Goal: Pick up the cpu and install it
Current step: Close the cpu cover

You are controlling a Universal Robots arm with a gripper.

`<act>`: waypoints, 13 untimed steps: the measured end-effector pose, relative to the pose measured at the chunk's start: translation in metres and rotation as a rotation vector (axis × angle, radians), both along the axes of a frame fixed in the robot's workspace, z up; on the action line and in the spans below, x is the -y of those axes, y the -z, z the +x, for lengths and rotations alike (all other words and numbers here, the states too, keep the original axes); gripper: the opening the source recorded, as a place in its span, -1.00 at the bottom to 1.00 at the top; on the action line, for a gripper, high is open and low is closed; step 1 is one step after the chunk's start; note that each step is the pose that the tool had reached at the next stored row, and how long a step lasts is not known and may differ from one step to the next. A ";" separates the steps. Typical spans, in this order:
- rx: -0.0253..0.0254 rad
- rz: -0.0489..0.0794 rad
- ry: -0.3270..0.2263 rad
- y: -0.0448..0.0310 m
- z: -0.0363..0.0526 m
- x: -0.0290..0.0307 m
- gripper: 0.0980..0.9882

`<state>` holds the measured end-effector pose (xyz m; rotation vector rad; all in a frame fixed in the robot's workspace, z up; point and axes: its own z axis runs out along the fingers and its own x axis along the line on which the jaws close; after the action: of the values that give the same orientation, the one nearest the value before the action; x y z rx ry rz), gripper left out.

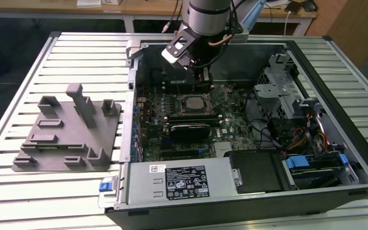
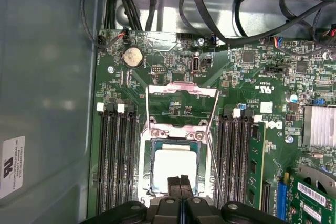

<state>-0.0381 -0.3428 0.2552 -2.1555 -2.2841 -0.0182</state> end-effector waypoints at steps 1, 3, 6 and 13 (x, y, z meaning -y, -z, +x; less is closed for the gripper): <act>0.0000 0.000 0.000 0.0000 0.0003 0.0000 -0.98; -0.0001 0.000 0.000 -0.0001 0.0017 0.0000 -0.98; 0.0000 0.000 0.000 0.0000 0.0059 0.0000 -0.98; 0.0000 0.000 0.000 0.0000 0.0167 0.0000 -0.98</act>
<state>-0.0214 -0.3428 0.2552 -2.1556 -2.2840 -0.0182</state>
